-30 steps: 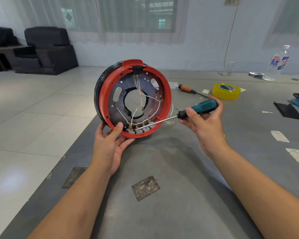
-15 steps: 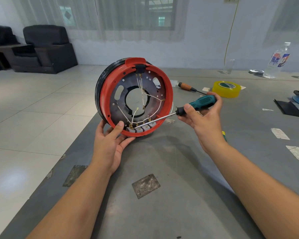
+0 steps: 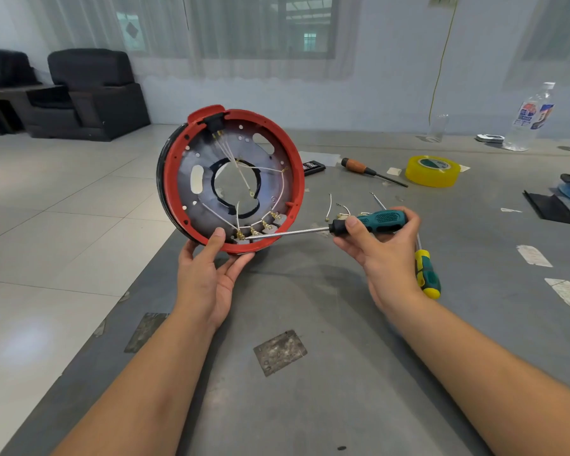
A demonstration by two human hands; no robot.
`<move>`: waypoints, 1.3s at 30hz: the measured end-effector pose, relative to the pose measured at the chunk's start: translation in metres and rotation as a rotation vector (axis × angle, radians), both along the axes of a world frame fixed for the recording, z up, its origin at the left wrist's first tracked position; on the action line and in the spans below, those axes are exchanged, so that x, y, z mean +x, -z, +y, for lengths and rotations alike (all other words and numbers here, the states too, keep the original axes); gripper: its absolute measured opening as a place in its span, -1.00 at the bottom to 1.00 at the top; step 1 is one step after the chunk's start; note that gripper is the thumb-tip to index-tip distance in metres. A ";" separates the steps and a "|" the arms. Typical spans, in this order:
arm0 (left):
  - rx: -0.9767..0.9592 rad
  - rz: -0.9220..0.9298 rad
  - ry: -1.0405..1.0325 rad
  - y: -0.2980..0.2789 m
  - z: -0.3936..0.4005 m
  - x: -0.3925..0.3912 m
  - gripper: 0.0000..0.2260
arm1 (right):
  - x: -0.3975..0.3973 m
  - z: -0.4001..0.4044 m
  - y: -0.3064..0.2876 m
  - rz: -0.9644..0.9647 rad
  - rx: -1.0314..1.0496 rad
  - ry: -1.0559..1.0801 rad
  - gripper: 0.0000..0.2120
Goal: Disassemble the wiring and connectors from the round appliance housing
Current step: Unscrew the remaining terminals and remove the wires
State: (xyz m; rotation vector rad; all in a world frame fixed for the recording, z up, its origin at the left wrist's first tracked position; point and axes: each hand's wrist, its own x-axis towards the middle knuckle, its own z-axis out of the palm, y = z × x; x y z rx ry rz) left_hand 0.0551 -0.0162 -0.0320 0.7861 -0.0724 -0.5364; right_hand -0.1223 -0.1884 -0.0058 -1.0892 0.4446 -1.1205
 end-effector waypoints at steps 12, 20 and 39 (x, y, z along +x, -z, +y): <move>-0.017 0.014 -0.013 0.000 -0.001 0.001 -0.41 | -0.002 0.011 0.004 -0.034 0.058 0.000 -0.41; -0.013 0.019 -0.020 0.000 -0.001 0.002 -0.41 | -0.004 0.012 0.005 -0.065 0.087 -0.035 -0.42; 0.002 0.025 -0.023 -0.002 -0.002 0.001 -0.45 | 0.000 0.007 0.008 -0.068 0.127 -0.023 -0.42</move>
